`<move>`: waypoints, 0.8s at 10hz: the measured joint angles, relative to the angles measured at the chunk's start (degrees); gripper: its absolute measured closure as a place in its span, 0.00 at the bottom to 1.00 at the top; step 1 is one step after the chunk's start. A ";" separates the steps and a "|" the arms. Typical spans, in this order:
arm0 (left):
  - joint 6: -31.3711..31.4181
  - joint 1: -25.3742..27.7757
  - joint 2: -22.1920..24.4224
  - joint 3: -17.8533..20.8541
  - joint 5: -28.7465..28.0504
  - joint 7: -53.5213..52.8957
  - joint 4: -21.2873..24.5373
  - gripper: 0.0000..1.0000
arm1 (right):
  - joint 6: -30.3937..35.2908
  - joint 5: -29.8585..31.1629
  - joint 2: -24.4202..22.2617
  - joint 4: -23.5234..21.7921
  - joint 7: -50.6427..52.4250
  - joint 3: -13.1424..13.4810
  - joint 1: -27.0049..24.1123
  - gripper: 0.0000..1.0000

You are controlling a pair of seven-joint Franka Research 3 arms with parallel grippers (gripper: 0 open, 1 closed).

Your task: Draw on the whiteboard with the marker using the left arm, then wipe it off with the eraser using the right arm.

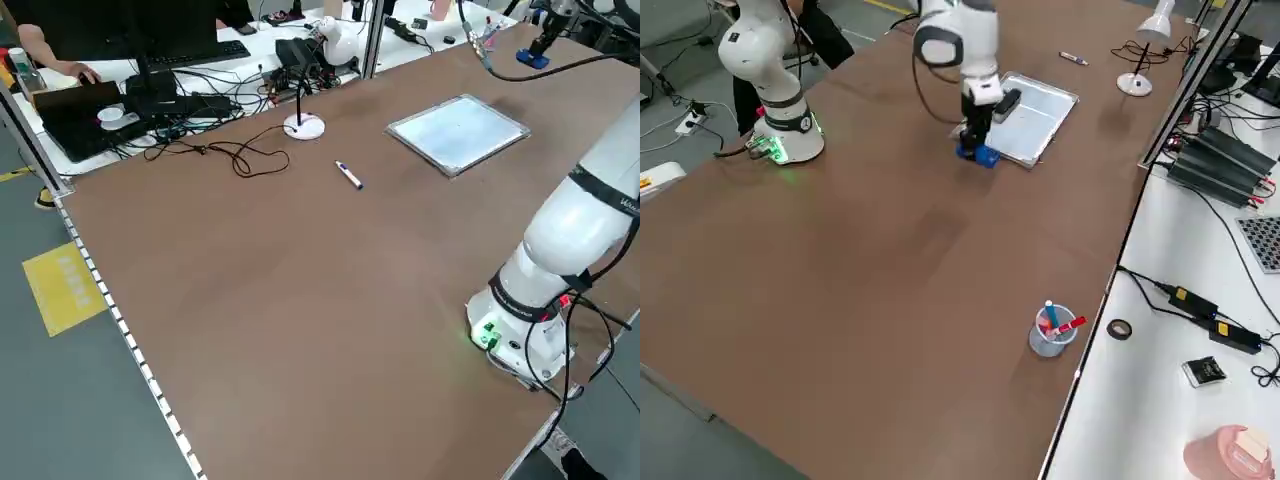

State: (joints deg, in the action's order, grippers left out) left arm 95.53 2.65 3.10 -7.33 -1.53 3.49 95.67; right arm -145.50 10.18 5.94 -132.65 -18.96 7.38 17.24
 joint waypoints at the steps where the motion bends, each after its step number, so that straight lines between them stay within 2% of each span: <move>1: 0.00 0.00 0.00 0.00 0.00 0.00 0.00 0.00 | -3.61 0.96 -0.14 -2.54 0.33 0.00 -2.42 0.44; 5: 0.00 -0.01 -0.01 -0.01 0.00 0.00 0.00 0.00 | -15.61 2.86 1.28 -8.18 2.13 -0.05 -9.73 0.44; 8: 0.01 -0.02 -0.01 -0.01 0.00 0.00 0.00 0.00 | -23.48 2.95 6.62 -9.02 2.43 -0.13 -11.14 0.44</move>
State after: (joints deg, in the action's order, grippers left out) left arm 95.54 2.63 3.09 -7.34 -1.53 3.49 95.67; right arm -168.98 13.13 12.57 -141.67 -16.53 7.24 6.10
